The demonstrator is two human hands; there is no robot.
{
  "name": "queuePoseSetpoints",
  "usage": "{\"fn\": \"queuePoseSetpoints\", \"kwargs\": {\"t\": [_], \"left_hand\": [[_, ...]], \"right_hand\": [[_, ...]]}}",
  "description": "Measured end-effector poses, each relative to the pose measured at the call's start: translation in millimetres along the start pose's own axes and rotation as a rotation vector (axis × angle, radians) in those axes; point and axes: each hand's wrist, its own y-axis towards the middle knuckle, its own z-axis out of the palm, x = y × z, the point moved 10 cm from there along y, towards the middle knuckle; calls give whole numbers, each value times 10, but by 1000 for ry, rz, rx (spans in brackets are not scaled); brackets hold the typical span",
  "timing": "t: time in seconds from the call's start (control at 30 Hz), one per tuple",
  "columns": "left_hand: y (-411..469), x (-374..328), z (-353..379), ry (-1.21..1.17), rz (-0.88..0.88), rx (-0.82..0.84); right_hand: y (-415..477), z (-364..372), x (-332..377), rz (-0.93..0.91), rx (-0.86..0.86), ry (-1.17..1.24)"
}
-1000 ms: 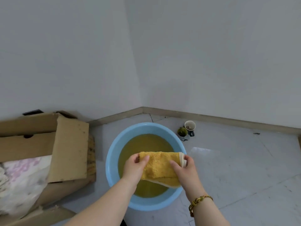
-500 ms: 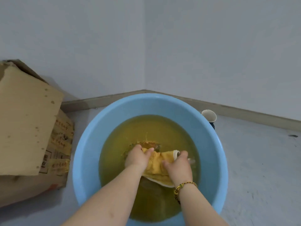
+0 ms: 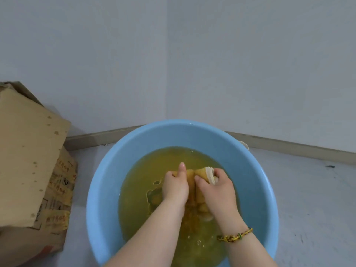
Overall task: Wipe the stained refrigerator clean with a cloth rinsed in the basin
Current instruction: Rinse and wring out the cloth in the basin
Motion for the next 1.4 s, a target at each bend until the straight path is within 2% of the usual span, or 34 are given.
{"fn": "queuePoseSetpoints", "kwargs": {"t": [0.1,0.17,0.3,0.37,0.47,0.57,0.67,0.8,0.83,0.9,1.0,1.1,1.17,1.23,1.33,1.4], "left_hand": [[-115,-359,-17,-226,149,14],[-202,-480,-10,-308,234,34],[-389,-615,-42,-232,366,6],[-349,-551,-82,-250,327,14],[-271,-343,-36,-368,146,99],[-381,-342,144,-343,156,193],[-493,-414,184,-293,230,197],[-381,-337,114,-385,117,207],[-392,-321,156,-390,90,243],[-500,-336,306,-351,97,342],[-673,-494,456,-361,163,466],[-554,-641,297,-404,182,441],[-463,-679,163,-415,193,393],[-445,-720,105,-401,228,367],[-441,-809,103,-387,278,349],[-487,-861,163,-440,274,409]], "right_hand": [[-188,-38,389,-154,-114,87],[-170,-84,480,-184,-172,64],[-14,-178,403,-120,-205,117],[-186,-141,440,-177,-210,58],[-476,-66,499,-293,-222,-54],[-181,-192,356,-186,-219,-53],[-60,-336,295,-99,-227,58],[-542,-207,507,-304,-280,-100],[-517,-216,469,-298,-282,-123],[-215,-293,243,-144,-230,-170],[57,-489,42,17,-168,-2],[76,-611,-58,77,-91,288],[12,-644,-132,67,25,360],[-103,-669,-20,-102,100,224],[-292,-304,188,-381,248,-303],[-321,-66,229,-469,271,-398]]}}
